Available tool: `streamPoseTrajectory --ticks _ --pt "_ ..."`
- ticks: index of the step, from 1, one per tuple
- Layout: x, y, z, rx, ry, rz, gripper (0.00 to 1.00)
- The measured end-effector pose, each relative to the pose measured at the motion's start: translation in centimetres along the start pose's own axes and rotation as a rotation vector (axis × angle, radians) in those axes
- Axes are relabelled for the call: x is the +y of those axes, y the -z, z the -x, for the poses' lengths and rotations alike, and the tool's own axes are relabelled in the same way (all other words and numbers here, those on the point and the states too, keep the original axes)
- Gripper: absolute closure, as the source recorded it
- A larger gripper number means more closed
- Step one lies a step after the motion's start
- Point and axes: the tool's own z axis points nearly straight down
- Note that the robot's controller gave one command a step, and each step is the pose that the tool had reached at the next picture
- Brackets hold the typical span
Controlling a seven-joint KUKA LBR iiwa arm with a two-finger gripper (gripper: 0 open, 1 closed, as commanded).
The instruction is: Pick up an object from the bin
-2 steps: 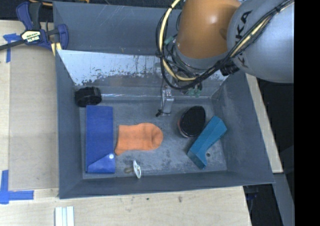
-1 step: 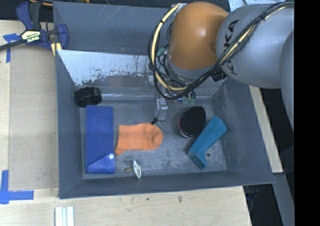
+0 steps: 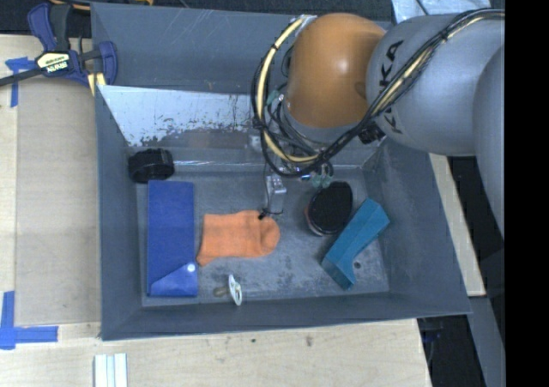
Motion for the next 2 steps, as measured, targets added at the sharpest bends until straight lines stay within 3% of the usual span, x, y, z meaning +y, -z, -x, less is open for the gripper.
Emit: streamPoseTrajectory --ticks 1,2 --pt "-1.4 0.2 -1.8 0.025 0.055 -0.002 0.00" --pt "-0.2 3.4 -3.1 -0.005 0.053 0.000 0.00"
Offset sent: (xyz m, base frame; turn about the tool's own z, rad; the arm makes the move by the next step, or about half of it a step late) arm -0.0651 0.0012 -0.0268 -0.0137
